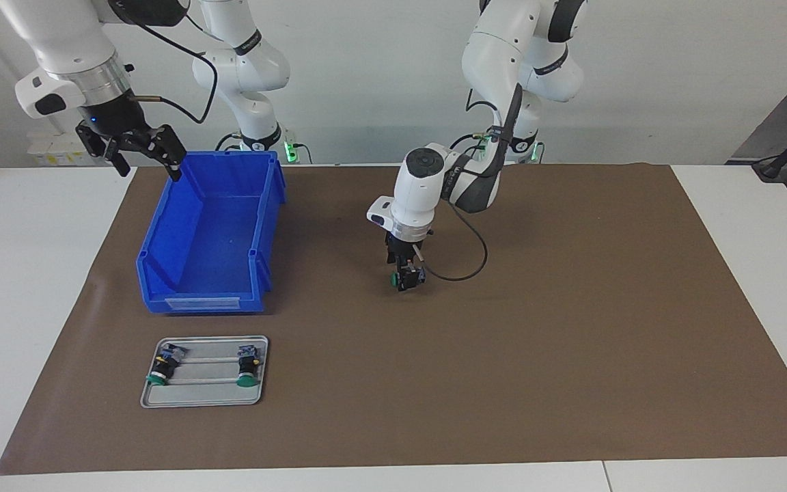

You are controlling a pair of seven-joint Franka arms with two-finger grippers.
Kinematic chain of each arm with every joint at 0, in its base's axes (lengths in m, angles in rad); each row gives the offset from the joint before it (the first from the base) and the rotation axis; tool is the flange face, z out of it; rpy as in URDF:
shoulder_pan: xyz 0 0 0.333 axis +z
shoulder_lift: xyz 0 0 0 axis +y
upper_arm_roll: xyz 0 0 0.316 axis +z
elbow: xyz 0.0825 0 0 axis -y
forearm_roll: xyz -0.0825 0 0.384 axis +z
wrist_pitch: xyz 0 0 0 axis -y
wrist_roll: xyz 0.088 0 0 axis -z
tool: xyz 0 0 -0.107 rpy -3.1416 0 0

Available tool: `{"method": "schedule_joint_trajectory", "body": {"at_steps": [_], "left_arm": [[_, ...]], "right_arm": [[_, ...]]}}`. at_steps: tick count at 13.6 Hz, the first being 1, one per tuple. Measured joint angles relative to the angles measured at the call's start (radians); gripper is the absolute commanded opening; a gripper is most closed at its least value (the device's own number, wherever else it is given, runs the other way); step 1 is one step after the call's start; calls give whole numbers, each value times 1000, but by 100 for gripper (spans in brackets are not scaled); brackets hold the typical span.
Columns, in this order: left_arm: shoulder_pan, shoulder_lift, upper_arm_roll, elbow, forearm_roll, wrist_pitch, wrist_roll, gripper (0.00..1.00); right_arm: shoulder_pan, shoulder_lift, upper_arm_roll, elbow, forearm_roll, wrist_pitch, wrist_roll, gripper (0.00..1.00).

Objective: Place and press button with both arms
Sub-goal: 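Retract the right gripper to rest while the left gripper moves toward the part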

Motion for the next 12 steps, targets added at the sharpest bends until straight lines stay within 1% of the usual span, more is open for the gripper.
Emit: {"method": "schedule_joint_trajectory", "body": {"at_steps": [2, 5, 8, 9, 10, 11, 12], "left_arm": [[-8, 1, 0, -7, 0, 12, 0, 85], [-8, 5, 1, -18, 0, 25, 0, 85], [-8, 9, 1, -28, -2, 41, 0, 73], [-9, 9, -1, -30, -2, 43, 0, 73], [-9, 9, -2, -33, -2, 48, 0, 70], [-9, 9, -2, -35, -3, 52, 0, 60], [-9, 8, -1, -35, -3, 54, -1, 57]], "right_arm": [[3, 0, 0, 0, 0, -1, 0, 100], [10, -1, 2, -7, -1, -2, -1, 100], [51, -3, 5, -15, -1, -2, -1, 100], [60, -3, 6, -16, -1, -2, -1, 100], [59, -4, 6, -16, -1, -2, -1, 100], [55, -4, 3, -16, -2, -2, -1, 100], [47, -4, -1, -16, -2, -2, -1, 100]]}}
